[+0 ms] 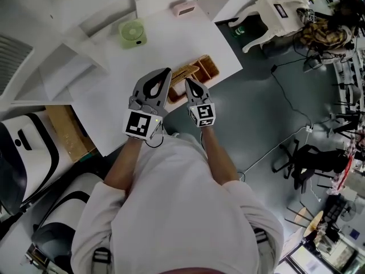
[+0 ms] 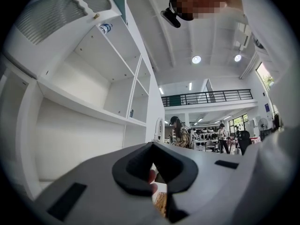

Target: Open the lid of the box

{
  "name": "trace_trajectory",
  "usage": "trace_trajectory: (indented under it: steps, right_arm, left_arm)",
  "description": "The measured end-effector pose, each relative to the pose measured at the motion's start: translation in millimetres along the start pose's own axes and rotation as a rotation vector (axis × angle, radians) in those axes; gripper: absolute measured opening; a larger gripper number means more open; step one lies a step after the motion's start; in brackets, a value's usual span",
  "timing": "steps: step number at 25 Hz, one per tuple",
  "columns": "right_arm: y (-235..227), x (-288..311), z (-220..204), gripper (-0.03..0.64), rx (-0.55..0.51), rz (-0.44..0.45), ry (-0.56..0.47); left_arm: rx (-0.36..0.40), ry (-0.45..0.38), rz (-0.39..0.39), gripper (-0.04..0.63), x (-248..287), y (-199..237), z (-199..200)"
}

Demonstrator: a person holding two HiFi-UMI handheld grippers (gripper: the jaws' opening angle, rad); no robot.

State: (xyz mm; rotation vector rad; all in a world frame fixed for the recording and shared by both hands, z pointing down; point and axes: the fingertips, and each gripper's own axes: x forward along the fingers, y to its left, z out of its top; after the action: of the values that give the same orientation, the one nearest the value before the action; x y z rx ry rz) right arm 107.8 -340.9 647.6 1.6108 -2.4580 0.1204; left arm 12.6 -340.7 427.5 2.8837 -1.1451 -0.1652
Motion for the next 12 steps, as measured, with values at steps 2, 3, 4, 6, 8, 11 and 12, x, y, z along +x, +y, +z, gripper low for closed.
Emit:
trace_trajectory:
  steps: [2,3,4,6,8,11,12]
  right_arm:
    - [0.2,17.5,8.6,0.005,0.004,0.004,-0.007]
    - [0.6,27.4,11.2,0.005,0.006,0.006,-0.010]
    - [0.9,38.8,13.6,0.005,0.004,0.008,-0.015]
    - [0.1,65.4,19.6,0.005,-0.013,0.014,-0.025]
    - [-1.5,91.6,23.1,0.005,-0.042,0.018,-0.023]
    - [-3.5,124.5,16.9,0.005,-0.076,0.015,-0.014]
    - [-4.7,133.3,12.5,0.005,-0.076,0.010,-0.007]
  left_arm:
    - [0.002,0.004,-0.001,-0.006,0.4,4.1,3.0]
    - [0.002,0.001,0.000,-0.006,0.4,5.5,6.6]
    - [0.006,-0.005,0.002,-0.006,0.4,7.3,10.7]
    - [0.023,-0.013,0.011,-0.006,1.1,11.2,18.0]
    - [0.040,-0.026,0.025,-0.006,1.2,12.7,24.8]
    - [0.045,-0.031,0.049,-0.006,-4.0,12.8,31.9]
    - [0.047,-0.029,0.057,-0.006,-6.3,13.1,33.5]
